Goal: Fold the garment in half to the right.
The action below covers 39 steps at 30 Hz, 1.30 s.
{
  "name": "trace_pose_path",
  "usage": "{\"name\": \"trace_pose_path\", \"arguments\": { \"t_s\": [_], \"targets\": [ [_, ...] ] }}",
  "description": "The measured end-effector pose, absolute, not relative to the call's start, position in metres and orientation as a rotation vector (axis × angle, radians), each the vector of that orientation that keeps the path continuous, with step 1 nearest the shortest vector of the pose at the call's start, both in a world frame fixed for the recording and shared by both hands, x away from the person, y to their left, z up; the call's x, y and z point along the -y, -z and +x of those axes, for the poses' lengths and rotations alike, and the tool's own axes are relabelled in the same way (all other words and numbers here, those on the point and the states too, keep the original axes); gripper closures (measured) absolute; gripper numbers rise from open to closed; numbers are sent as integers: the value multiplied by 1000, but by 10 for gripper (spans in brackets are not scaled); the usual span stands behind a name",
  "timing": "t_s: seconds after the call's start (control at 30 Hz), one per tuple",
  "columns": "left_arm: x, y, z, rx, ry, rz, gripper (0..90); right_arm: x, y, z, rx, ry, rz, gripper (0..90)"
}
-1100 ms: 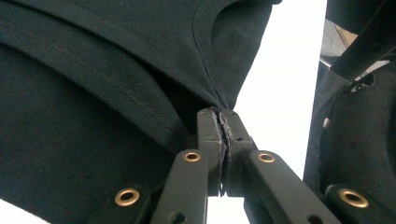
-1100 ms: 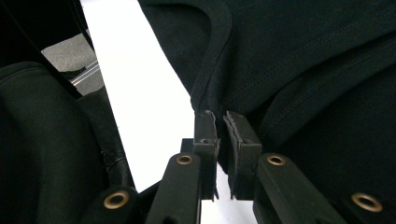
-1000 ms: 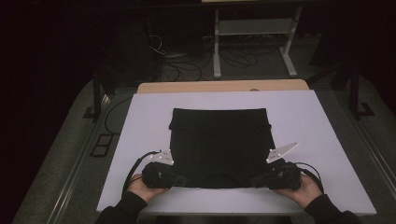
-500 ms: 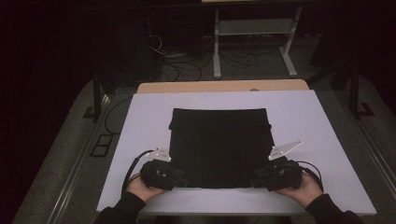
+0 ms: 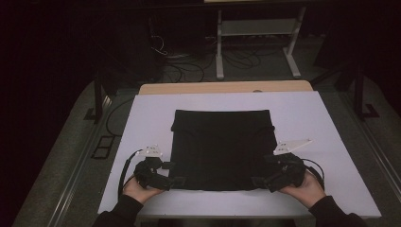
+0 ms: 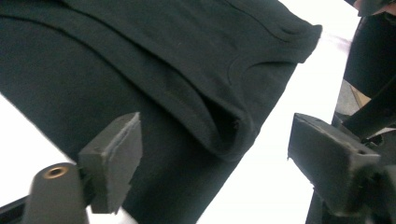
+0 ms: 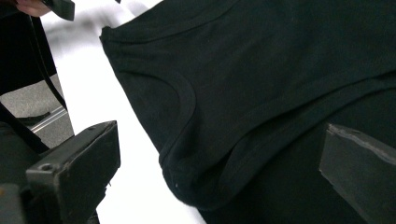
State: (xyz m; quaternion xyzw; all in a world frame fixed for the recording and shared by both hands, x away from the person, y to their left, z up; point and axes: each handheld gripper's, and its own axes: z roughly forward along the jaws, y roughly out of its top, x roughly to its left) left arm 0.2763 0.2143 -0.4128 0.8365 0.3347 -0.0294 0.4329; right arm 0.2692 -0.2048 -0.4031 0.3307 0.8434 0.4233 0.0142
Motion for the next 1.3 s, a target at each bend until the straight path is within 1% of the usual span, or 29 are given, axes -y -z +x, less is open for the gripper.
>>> {"name": "trace_pose_path", "arguments": {
  "t_s": [0.07, 0.13, 0.3, 0.87, 1.3],
  "targets": [
    [-215, 413, 276, -834, 82, 2084, 128, 204, 401, 271, -2620, -1317, 1027, 0],
    [-216, 414, 276, -834, 92, 2076, 111, 203, 400, 273, -2624, -1320, 1018, 0],
    [-221, 416, 277, -878, 121, 2049, 3, 200, 396, 278, -2617, -1313, 1006, 0],
    [-250, 424, 272, -1065, 187, 1965, 0, 181, 379, 302, -2593, -1327, 912, 0],
    [-248, 431, 268, -1100, 280, 1993, 0, 164, 377, 319, -2608, -1321, 903, 0]
  ]
}}
